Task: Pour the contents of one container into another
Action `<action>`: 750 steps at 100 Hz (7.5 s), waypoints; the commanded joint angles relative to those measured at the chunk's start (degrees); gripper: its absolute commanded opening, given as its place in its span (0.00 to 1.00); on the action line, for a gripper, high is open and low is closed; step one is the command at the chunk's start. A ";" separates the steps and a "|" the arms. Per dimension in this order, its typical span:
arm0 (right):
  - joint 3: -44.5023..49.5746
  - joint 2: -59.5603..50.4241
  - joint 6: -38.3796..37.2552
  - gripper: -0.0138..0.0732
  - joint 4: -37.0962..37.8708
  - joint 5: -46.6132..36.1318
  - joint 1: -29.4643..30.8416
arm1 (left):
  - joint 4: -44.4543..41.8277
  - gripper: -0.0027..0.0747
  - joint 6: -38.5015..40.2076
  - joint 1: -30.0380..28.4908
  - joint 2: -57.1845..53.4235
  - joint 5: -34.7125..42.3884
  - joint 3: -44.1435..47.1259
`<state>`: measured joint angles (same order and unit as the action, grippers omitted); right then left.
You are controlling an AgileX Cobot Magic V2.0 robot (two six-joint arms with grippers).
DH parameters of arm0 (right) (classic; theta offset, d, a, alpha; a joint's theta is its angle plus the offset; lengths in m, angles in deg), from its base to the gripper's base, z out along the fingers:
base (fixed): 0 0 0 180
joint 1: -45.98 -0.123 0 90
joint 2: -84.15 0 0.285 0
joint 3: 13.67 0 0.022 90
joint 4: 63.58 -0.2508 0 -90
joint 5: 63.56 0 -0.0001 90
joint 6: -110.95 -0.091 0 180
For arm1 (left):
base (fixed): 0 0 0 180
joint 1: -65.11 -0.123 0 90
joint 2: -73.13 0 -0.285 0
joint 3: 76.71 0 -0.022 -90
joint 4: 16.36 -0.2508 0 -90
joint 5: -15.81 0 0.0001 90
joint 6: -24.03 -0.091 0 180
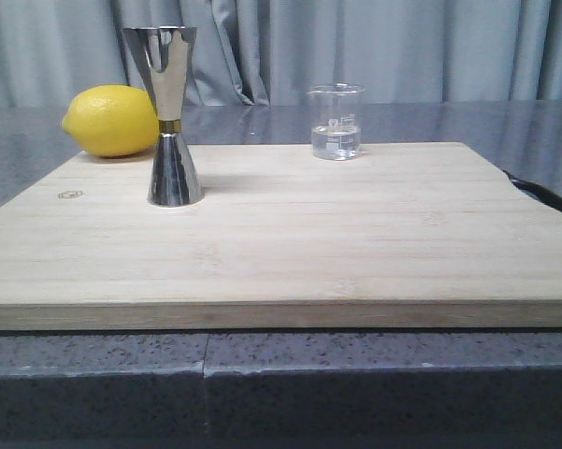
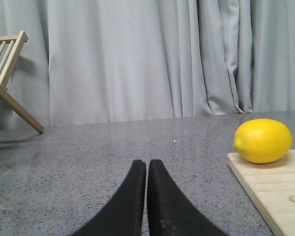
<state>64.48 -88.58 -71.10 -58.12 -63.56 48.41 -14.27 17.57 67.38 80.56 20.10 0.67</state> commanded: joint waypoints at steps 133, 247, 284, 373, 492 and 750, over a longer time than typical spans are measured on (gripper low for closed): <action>-19.12 3.46 0.68 0.08 -1.87 15.06 0.08 | 6.67 0.01 0.18 0.51 5.94 -12.17 -20.19; -31.67 14.03 2.05 0.37 -1.87 20.03 0.08 | 5.26 0.25 0.17 0.37 21.46 -13.60 -30.70; -31.67 14.03 2.05 0.83 -1.87 21.21 0.08 | 5.26 0.92 0.17 0.28 22.21 -13.47 -30.70; -39.79 19.72 2.05 0.83 -2.70 33.64 0.08 | 14.84 0.81 -16.22 0.38 36.74 -38.70 -44.16; -42.48 28.79 2.05 0.83 -6.07 34.46 0.08 | 86.95 0.81 -104.45 0.38 82.46 -72.08 -45.63; -42.48 28.79 3.46 0.83 -7.49 33.21 0.08 | 103.89 0.32 -121.64 10.30 91.55 -76.94 -52.46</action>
<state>24.02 -60.57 -69.52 -65.30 -25.40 48.41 85.12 -104.48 77.25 175.74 -50.38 -50.27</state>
